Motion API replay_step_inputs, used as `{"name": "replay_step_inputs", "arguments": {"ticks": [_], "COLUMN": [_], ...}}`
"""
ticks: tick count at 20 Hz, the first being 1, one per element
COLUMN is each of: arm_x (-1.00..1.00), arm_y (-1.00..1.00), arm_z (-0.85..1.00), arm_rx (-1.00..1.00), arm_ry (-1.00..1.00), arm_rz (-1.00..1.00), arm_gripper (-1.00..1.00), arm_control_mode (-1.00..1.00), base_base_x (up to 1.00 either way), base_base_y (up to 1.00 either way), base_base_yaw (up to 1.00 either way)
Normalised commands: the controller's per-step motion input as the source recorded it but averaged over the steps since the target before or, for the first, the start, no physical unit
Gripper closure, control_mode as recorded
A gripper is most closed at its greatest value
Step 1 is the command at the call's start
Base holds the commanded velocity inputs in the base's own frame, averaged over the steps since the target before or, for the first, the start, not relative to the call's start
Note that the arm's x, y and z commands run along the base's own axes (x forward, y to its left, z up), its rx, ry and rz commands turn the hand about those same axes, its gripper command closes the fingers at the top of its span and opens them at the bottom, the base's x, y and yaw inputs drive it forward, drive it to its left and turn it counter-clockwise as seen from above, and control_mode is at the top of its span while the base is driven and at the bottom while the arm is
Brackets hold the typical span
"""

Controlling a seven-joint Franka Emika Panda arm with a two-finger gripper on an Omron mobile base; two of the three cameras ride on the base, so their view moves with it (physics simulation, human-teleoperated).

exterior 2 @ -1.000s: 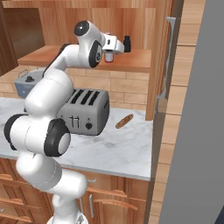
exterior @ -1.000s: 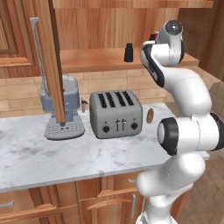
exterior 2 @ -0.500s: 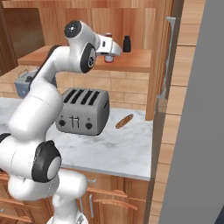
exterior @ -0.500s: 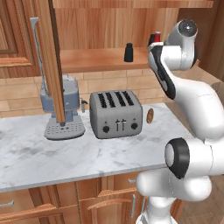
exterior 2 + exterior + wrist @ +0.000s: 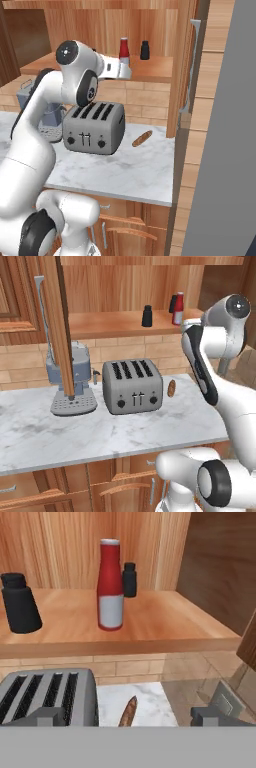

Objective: Pick the ketchup and shaker from the counter and place them in the cabinet.

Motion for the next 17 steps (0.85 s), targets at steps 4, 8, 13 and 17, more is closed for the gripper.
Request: {"name": "replay_step_inputs", "arguments": {"ticks": [4,8,13,17], "arm_x": [-0.84,-0.70,-0.60,-0.48], "arm_y": [0.16,0.19,0.16,0.12], "arm_z": [-0.56,-0.71,-0.84,-0.92], "arm_rx": [0.00,0.00,0.00,0.00], "arm_ry": [0.00,0.00,0.00,0.02], "arm_rz": [0.01,0.00,0.01,0.00], "arm_gripper": [-1.00,-1.00,-1.00,-1.00], "arm_control_mode": [-1.00,-1.00,-1.00,-1.00], "base_base_x": [0.00,0.00,0.00,0.00], "base_base_y": [0.00,0.00,0.00,0.00], "base_base_yaw": [0.00,0.00,0.00,0.00]}}
